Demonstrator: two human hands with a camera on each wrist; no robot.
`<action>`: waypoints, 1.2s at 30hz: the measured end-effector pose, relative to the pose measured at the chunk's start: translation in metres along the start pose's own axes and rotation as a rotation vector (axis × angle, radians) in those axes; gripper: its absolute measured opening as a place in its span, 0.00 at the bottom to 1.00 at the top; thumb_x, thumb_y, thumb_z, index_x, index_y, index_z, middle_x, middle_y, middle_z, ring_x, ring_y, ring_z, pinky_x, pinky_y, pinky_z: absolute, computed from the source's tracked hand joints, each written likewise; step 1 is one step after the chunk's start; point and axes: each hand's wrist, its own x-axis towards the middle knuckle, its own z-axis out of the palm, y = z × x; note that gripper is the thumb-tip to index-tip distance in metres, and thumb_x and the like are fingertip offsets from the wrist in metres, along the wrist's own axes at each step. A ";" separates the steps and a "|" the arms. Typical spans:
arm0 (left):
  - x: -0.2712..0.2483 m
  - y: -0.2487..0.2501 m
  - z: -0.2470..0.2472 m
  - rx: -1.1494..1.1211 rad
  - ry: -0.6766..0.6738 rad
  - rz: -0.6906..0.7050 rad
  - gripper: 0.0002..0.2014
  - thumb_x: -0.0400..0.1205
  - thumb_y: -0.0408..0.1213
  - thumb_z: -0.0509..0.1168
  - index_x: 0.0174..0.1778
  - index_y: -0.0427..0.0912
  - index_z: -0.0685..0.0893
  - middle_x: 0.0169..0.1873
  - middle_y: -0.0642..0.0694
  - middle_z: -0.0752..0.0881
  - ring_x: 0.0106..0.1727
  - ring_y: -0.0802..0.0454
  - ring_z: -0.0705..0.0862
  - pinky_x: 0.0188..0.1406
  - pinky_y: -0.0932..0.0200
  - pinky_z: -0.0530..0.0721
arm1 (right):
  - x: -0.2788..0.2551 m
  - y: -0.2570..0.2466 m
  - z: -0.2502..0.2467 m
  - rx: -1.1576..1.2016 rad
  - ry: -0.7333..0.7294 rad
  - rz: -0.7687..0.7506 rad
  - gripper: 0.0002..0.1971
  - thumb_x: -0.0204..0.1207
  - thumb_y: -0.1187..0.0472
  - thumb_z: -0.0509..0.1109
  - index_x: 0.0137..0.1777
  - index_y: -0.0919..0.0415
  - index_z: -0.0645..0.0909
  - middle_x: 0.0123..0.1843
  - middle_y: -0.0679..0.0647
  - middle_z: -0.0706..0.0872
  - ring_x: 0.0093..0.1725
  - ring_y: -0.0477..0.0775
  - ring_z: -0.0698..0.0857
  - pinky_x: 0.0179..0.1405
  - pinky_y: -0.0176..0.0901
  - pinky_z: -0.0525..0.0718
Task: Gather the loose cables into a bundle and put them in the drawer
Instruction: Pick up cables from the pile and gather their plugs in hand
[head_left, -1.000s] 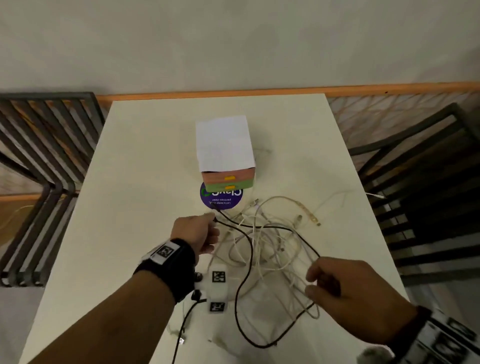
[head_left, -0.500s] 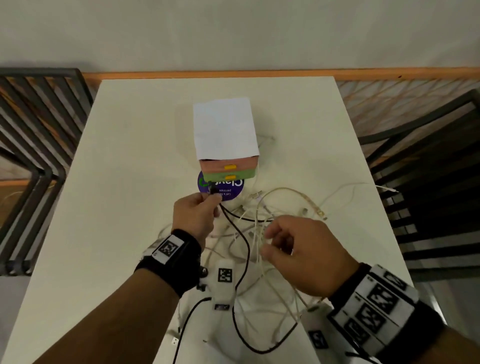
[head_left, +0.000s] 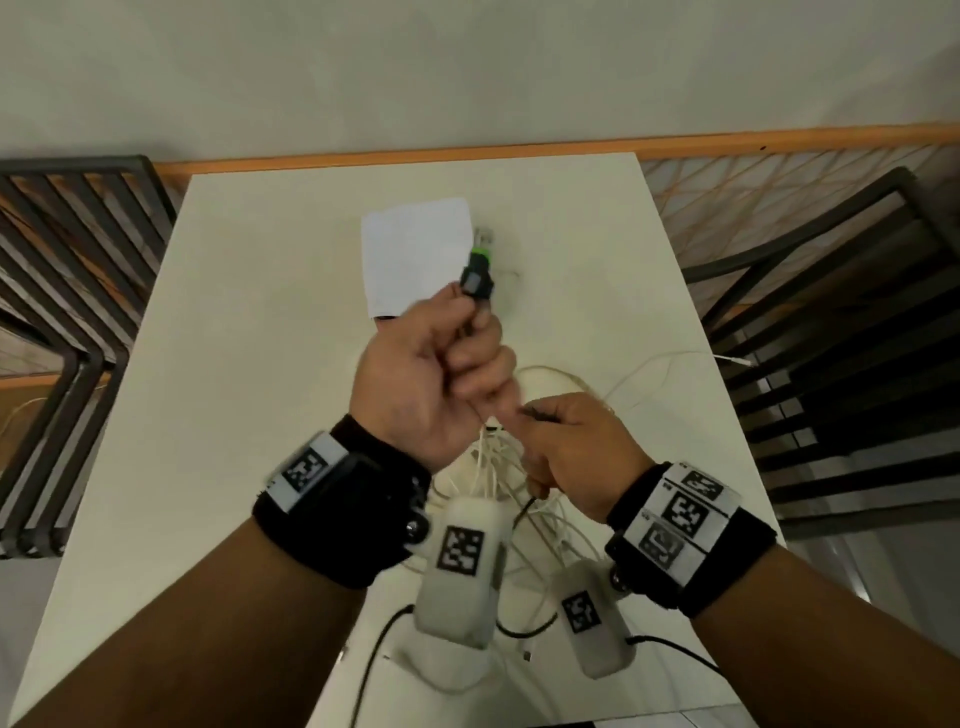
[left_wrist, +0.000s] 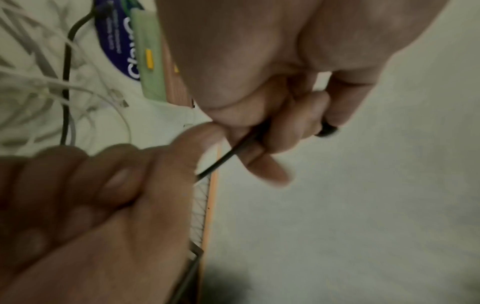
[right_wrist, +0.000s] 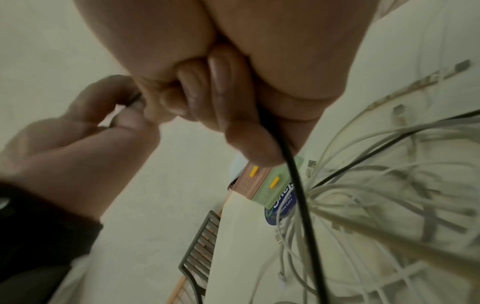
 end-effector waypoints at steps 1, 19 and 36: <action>0.000 0.003 -0.003 0.069 -0.048 -0.008 0.16 0.66 0.32 0.68 0.32 0.44 0.64 0.21 0.49 0.60 0.17 0.55 0.57 0.19 0.66 0.65 | 0.002 0.000 -0.006 0.077 0.005 0.041 0.26 0.75 0.63 0.75 0.17 0.53 0.70 0.16 0.49 0.64 0.16 0.50 0.63 0.27 0.50 0.70; 0.042 -0.031 0.011 0.668 0.509 -0.004 0.23 0.77 0.60 0.65 0.57 0.46 0.89 0.20 0.47 0.69 0.15 0.51 0.63 0.19 0.62 0.62 | -0.011 -0.013 -0.041 -0.092 -0.016 -0.052 0.18 0.87 0.58 0.59 0.34 0.60 0.78 0.22 0.51 0.65 0.21 0.51 0.62 0.23 0.42 0.64; 0.030 -0.037 0.012 0.894 0.250 0.083 0.19 0.88 0.55 0.57 0.59 0.53 0.91 0.17 0.47 0.70 0.15 0.54 0.67 0.18 0.64 0.63 | -0.020 -0.023 -0.043 -0.179 -0.048 -0.143 0.13 0.85 0.64 0.61 0.37 0.61 0.79 0.20 0.48 0.72 0.19 0.47 0.69 0.32 0.54 0.80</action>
